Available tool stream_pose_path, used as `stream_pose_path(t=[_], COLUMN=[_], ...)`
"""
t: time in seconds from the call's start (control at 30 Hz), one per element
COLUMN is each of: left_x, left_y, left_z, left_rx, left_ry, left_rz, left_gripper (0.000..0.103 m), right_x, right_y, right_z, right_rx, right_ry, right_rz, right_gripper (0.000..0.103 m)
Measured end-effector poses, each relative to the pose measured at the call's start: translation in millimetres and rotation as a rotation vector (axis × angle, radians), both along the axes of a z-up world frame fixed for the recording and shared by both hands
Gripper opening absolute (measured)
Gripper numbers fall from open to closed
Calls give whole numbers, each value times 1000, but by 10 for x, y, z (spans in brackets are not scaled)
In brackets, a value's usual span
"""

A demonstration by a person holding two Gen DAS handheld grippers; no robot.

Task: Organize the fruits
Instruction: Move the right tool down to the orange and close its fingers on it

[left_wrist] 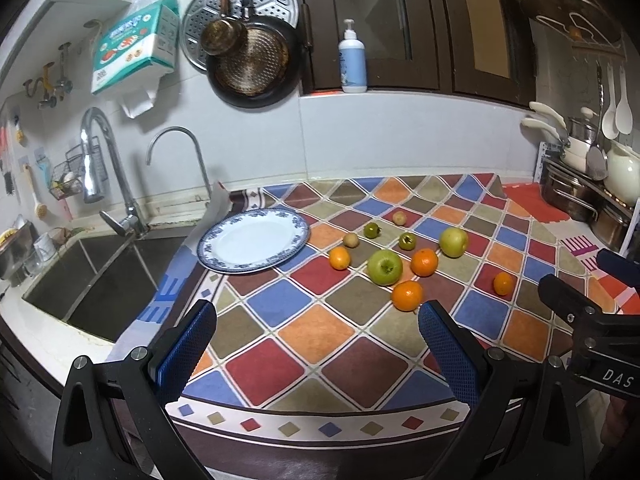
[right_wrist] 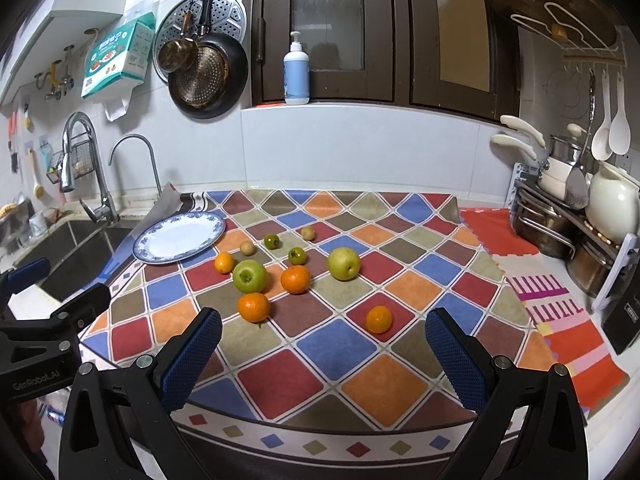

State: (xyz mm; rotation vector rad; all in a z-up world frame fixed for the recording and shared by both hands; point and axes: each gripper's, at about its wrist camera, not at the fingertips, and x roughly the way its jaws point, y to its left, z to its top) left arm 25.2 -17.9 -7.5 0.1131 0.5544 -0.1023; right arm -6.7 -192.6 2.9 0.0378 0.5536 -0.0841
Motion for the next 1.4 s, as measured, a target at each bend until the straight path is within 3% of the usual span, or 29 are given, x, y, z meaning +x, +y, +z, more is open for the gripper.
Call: stream_pose_path(t=[0.9,1.1,1.4], left_x=[936,1135,1287], left_y=[-644,-770,-879], left_z=[-560,-720,-903], left_rx=[47,46,28], left_ry=[151,181,239], left_rz=[-136,-143,-169], left_gripper=[95,90,77], right_x=[803,984,1179], right_y=[-436,-576,-763], right_z=[-625,-818,-1072], right_rx=[-5,23,135], right_ry=[158,196,289], right_rz=[-31,-49,-54], right_gripper=[97,92,75])
